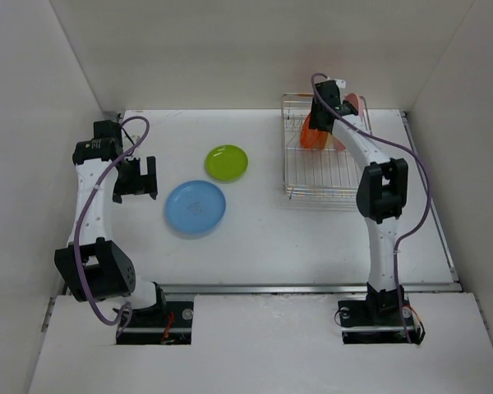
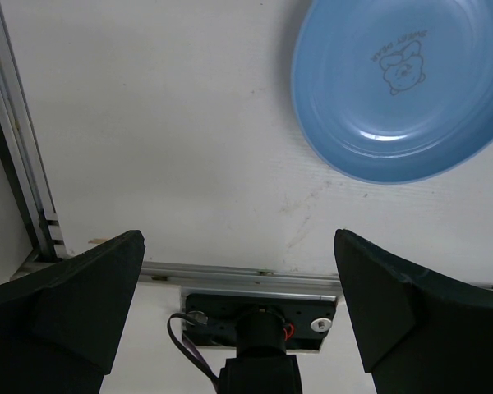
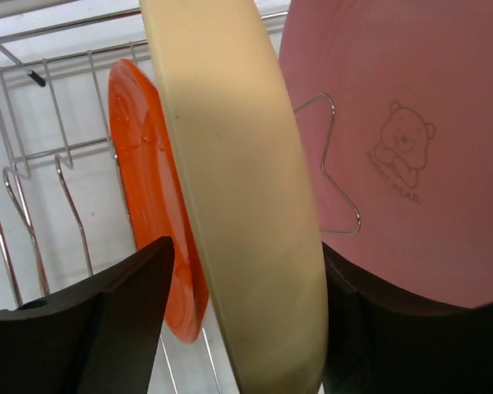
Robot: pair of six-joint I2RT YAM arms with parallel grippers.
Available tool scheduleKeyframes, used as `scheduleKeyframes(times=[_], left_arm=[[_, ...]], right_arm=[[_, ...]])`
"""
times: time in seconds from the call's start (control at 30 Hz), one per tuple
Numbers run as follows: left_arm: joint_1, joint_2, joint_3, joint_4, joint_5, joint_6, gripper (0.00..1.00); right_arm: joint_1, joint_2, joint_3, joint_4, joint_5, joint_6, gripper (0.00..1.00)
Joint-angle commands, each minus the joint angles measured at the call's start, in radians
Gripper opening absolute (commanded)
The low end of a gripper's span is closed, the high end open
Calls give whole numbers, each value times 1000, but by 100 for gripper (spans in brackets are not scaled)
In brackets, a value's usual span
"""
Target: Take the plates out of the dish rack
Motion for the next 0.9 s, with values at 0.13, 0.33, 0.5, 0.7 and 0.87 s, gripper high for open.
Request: scheduleKeyframes(times=[0.13,0.33,0.5,0.7,0.87], left_arm=[[3,-23,-4,-20,16,12,100],[3,-23,-4,-20,25,21,100],[3,-23,-4,-29,34,21,100],[3,-23,-4,-29,34,21,100],[3,-32,-4,-29,34,21,100]], right_arm=[[10,-15,7,19,26,9,68],[10,-162,-69,19,141,-1,74],[42,-326,-118,59,228,-53,74],[73,-391,-119,112,143,-123,74],[73,-326,-89,102,31,-123,71]])
